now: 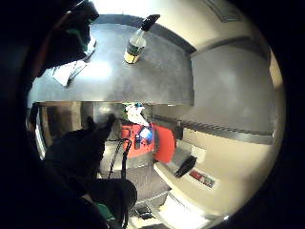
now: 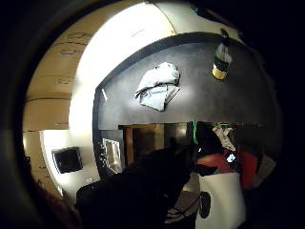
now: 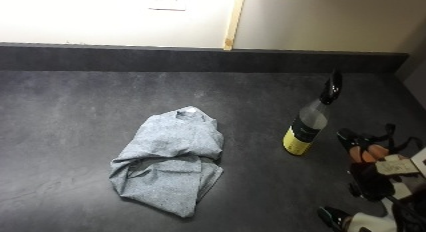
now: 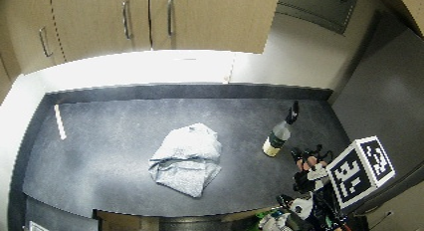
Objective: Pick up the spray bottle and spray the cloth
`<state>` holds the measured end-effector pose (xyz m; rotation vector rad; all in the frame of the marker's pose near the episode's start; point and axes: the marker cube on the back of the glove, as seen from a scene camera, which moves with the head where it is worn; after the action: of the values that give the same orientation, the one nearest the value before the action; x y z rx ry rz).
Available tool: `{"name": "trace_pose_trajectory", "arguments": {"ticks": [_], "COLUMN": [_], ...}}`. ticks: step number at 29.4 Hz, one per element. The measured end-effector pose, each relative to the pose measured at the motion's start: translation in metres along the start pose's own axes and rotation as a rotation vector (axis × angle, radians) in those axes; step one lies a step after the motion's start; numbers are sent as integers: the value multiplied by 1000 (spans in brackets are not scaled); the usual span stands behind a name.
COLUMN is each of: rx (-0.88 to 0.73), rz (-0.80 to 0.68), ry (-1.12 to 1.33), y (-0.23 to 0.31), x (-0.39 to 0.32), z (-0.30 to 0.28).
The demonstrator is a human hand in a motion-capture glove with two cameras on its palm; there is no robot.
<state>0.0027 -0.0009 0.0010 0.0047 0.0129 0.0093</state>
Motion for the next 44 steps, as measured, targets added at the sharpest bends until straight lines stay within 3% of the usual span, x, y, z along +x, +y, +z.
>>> {"name": "trace_pose_trajectory", "arguments": {"ticks": [28,33,38,44], "rx": [4,70,234,463], "rz": [-7,47,154,296], "ry": [-60,-290,-579,-1132], "y": [-6,-10,-15,-17], "x": [-5,-2,3,-7], "z": [17,31,56,93]}}
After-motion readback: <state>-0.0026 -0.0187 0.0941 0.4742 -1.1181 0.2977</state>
